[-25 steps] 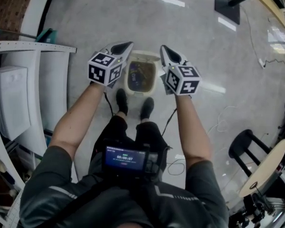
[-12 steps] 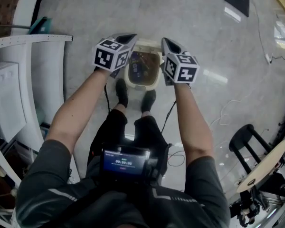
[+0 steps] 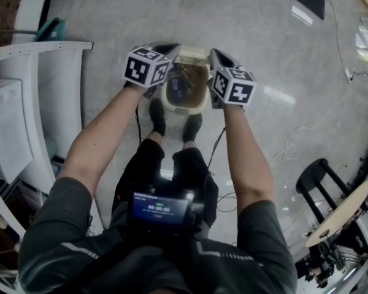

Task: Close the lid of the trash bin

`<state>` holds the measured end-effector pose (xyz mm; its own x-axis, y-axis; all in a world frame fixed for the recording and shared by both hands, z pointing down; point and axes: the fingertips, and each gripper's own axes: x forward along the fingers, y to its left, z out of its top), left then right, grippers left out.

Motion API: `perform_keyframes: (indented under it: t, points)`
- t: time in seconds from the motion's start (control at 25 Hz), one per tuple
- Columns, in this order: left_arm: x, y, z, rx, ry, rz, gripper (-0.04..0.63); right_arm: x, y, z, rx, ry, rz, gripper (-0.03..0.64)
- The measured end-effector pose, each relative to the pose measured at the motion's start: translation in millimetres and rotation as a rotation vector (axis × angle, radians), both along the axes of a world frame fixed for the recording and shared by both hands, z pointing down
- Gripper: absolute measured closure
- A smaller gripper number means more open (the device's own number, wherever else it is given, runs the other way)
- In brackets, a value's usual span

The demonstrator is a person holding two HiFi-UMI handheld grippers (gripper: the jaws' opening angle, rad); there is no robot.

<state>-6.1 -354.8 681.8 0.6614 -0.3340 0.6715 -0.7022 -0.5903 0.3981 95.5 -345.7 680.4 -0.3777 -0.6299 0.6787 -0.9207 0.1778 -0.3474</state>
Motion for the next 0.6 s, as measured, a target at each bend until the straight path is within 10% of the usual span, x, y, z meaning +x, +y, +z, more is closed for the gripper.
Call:
perform_keyframes:
  t: [0.6]
  points:
    - [-16.4, 83.4, 22.6, -0.1, -0.02, 0.016, 0.601, -6.9, 85.9, 20.5, -0.083, 0.047, -0.026, 0.606]
